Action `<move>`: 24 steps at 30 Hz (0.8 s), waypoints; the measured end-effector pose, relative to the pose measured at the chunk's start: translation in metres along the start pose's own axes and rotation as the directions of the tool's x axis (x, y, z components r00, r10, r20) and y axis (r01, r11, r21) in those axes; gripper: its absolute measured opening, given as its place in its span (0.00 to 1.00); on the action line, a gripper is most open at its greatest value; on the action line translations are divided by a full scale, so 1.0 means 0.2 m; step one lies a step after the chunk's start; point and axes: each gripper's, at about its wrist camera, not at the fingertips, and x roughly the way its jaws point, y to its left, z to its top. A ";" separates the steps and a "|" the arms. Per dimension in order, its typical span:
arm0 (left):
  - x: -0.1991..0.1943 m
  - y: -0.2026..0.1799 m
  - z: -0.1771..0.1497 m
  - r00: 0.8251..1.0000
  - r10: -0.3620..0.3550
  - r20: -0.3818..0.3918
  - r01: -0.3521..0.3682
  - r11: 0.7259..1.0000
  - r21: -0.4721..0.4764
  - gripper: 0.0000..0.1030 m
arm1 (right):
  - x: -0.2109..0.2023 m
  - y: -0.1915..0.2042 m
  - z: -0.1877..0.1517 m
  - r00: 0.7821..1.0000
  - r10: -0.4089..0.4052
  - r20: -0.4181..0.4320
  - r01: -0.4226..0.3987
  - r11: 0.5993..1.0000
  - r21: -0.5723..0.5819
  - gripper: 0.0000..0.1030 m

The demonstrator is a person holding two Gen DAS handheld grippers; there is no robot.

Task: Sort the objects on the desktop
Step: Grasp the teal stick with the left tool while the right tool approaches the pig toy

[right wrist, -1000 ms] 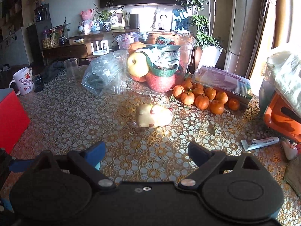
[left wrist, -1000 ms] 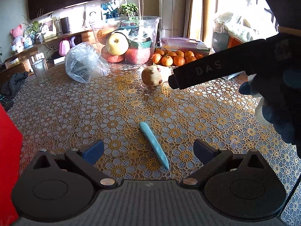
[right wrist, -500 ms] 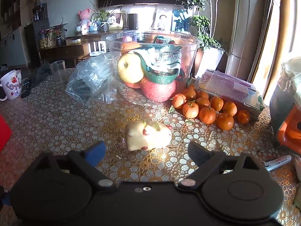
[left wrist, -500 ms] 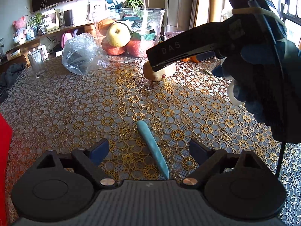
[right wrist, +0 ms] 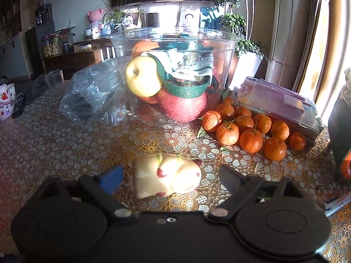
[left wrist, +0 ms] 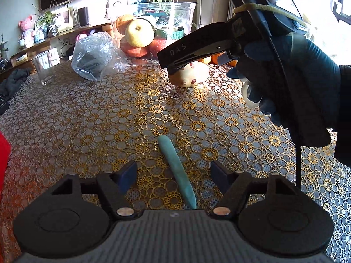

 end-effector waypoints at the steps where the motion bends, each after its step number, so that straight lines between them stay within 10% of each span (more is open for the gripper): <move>1: 0.00 0.00 0.00 1.000 0.001 0.001 -0.001 1.000 0.001 0.68 | 0.01 0.00 0.00 1.000 -0.001 0.001 0.001 1.000 0.001 0.92; 8: -0.04 -0.01 -0.02 1.000 -0.020 0.017 0.020 0.999 0.028 0.33 | 0.05 0.01 0.01 1.000 -0.005 -0.003 0.005 1.000 -0.004 0.91; 24: -0.03 0.09 0.00 0.996 -0.084 0.010 0.083 0.996 0.018 0.10 | 0.07 0.02 0.02 1.000 -0.012 -0.024 0.012 1.000 0.008 0.71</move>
